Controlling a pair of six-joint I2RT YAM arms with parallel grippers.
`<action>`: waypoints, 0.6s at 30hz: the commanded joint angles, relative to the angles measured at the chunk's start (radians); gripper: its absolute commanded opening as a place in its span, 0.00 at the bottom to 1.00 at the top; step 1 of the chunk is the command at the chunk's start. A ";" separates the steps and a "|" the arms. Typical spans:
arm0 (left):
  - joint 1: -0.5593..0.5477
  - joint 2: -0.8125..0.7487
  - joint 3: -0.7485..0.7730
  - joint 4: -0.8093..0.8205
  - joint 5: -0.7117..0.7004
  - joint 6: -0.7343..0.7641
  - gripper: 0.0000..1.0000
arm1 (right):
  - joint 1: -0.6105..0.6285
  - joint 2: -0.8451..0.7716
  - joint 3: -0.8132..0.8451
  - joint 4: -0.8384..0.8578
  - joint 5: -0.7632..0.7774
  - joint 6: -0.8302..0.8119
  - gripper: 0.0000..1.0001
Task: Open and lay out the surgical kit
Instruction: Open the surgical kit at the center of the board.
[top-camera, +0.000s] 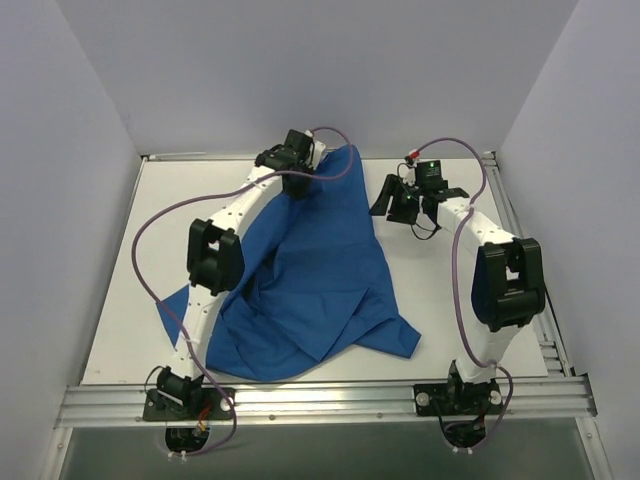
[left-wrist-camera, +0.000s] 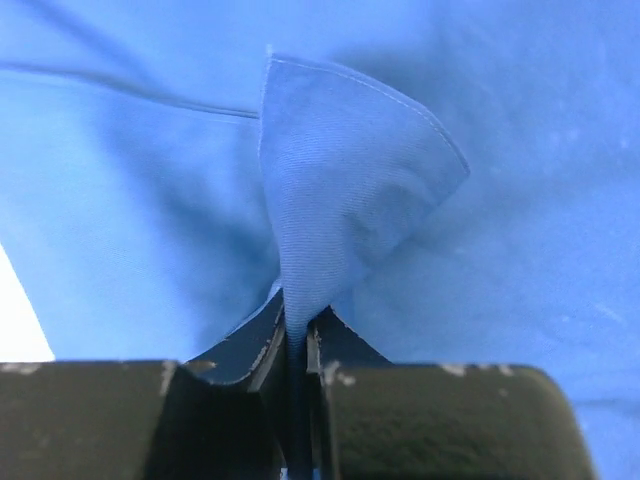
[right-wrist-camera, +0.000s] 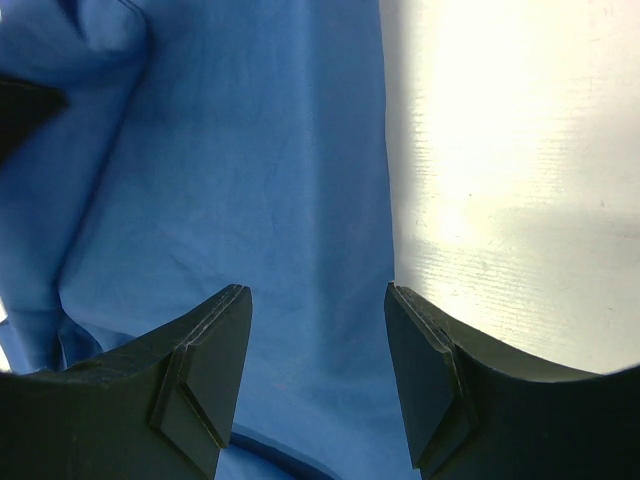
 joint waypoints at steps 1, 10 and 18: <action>0.126 -0.151 0.016 0.098 -0.016 -0.042 0.14 | -0.004 -0.016 0.008 -0.006 -0.009 -0.023 0.56; 0.557 0.025 0.340 0.030 0.103 -0.042 0.02 | 0.006 0.046 0.036 -0.008 -0.049 -0.006 0.56; 0.787 0.039 0.323 0.148 0.265 -0.258 0.82 | 0.057 0.043 0.076 -0.059 -0.027 -0.054 0.56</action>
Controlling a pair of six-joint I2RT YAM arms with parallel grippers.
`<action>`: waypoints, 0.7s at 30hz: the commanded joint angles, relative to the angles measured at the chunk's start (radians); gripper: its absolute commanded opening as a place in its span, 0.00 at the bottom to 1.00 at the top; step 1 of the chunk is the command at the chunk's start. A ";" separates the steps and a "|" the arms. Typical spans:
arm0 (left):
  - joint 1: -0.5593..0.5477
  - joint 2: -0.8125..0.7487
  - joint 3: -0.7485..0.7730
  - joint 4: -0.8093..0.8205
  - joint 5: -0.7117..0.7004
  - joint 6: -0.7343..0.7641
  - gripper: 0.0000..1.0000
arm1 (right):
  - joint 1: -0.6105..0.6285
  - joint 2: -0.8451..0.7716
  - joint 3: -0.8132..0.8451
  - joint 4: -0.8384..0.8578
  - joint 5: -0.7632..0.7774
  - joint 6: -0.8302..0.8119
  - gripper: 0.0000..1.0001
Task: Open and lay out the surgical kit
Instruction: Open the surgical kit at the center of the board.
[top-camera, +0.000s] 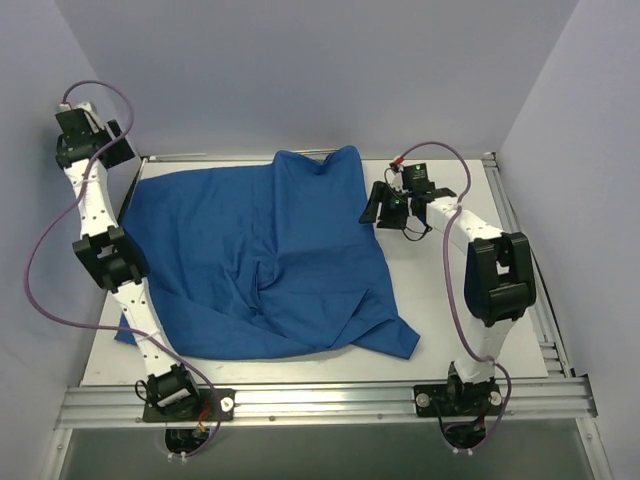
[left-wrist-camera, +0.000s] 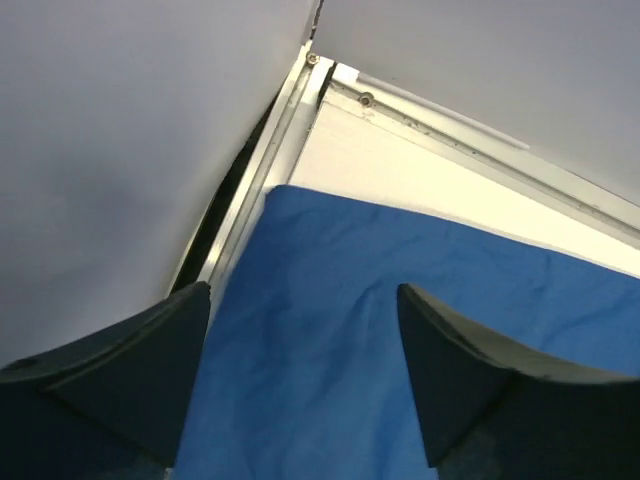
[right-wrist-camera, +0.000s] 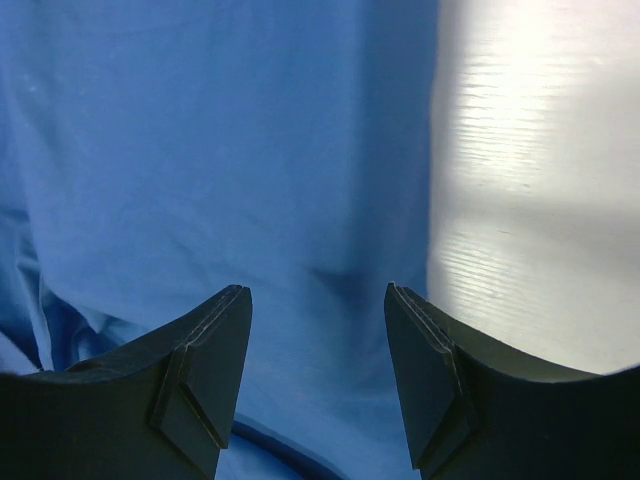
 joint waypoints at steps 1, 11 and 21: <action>-0.085 -0.043 0.006 0.045 0.048 -0.057 0.87 | 0.016 -0.019 0.044 -0.006 -0.016 -0.017 0.56; -0.287 -0.334 -0.406 0.002 -0.011 -0.144 0.89 | 0.119 -0.083 0.009 0.005 0.024 0.008 0.56; -0.473 -0.719 -1.150 0.186 -0.124 -0.416 0.86 | 0.132 -0.240 -0.120 0.014 0.043 0.029 0.56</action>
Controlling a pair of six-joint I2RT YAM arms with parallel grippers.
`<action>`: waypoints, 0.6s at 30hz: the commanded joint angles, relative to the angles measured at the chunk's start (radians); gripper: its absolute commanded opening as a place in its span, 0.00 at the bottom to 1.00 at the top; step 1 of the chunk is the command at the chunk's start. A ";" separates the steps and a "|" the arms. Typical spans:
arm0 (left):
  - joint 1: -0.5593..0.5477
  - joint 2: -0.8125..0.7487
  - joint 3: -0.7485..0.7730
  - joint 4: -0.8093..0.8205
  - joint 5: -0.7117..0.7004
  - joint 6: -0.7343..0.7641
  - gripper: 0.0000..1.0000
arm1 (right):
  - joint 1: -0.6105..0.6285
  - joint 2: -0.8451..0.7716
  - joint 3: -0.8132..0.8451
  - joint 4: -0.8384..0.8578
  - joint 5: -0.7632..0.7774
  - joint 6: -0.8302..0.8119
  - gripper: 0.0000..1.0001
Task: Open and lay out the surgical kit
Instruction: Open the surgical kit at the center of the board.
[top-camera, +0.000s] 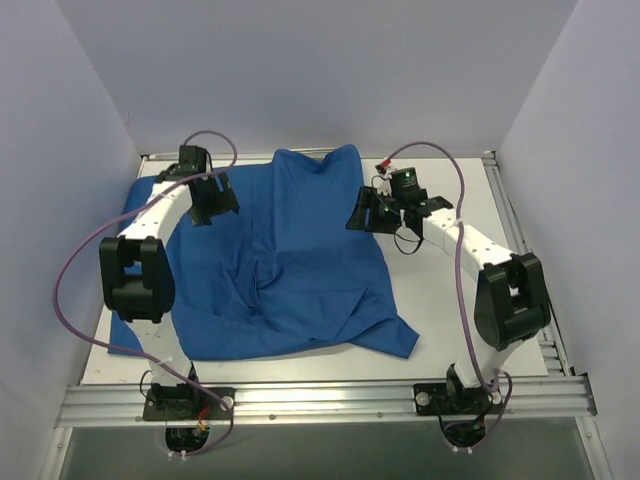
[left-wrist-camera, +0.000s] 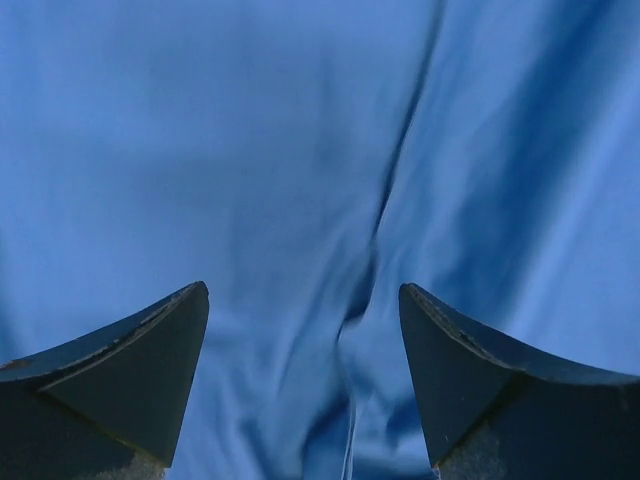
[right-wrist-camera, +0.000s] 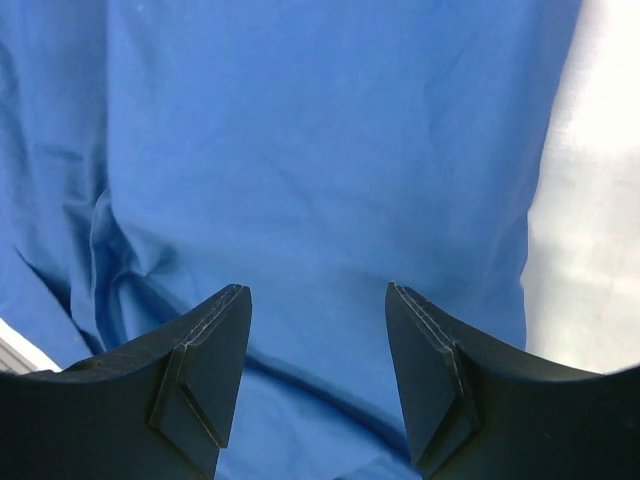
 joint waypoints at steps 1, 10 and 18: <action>-0.056 -0.141 -0.143 0.118 -0.064 -0.109 0.86 | 0.006 -0.097 -0.045 -0.001 0.005 0.009 0.56; -0.180 -0.226 -0.482 0.286 0.015 -0.195 0.87 | 0.017 -0.235 -0.188 0.013 0.022 0.028 0.56; -0.198 -0.200 -0.531 0.319 0.011 -0.212 0.62 | 0.018 -0.327 -0.248 -0.013 0.046 0.032 0.57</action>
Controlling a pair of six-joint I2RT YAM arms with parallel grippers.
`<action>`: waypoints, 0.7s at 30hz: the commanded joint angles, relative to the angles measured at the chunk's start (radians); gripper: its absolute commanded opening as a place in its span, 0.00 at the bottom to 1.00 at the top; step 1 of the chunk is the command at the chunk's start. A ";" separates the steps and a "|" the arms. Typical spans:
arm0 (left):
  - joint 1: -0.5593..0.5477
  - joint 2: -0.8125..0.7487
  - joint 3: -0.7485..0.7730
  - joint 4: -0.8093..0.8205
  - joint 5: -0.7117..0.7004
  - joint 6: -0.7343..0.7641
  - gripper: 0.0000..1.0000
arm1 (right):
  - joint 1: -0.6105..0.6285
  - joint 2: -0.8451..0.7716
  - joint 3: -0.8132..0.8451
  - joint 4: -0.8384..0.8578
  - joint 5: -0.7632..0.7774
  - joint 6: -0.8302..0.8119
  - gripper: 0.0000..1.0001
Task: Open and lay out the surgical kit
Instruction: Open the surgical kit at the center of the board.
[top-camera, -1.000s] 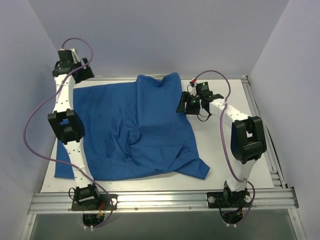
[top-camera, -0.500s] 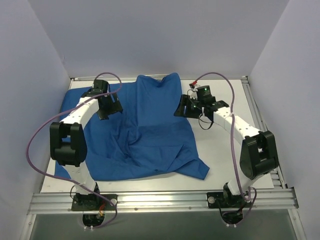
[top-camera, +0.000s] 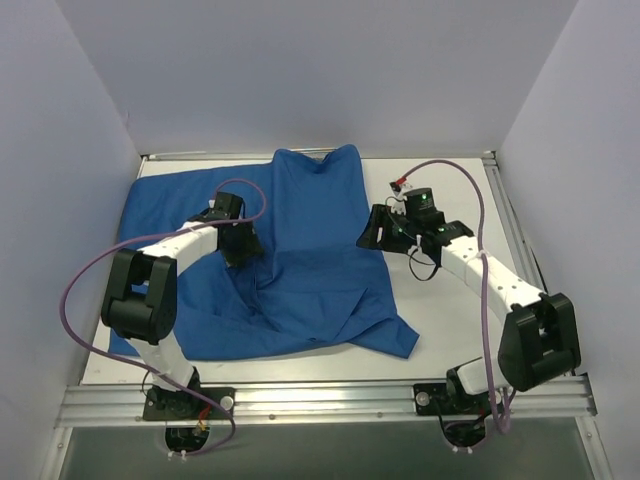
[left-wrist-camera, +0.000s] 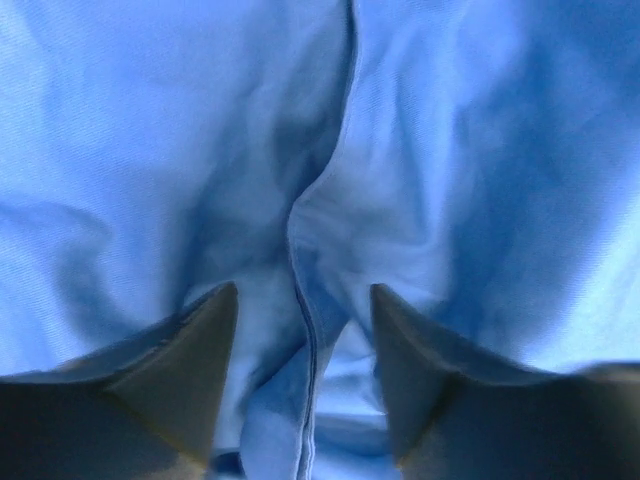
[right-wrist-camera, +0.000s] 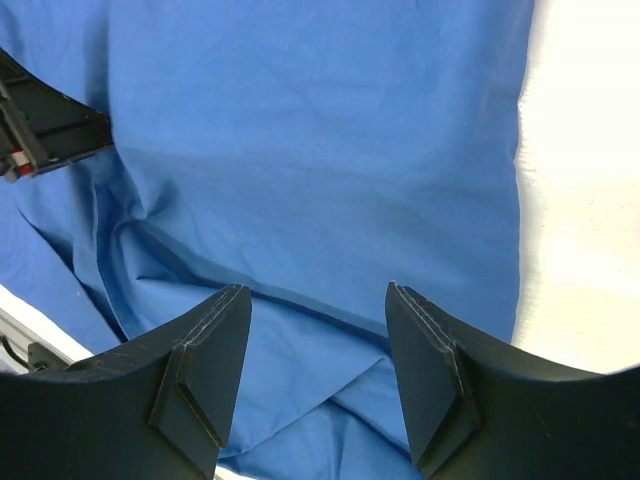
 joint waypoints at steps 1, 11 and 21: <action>-0.004 -0.022 -0.006 0.106 0.028 -0.016 0.51 | 0.006 -0.067 -0.006 -0.015 0.030 0.001 0.57; -0.019 -0.117 0.082 0.146 0.209 0.019 0.02 | 0.006 -0.079 -0.001 -0.047 0.073 -0.019 0.56; -0.085 -0.166 0.181 0.334 0.416 -0.071 0.02 | 0.044 0.158 0.232 0.011 -0.020 0.053 0.54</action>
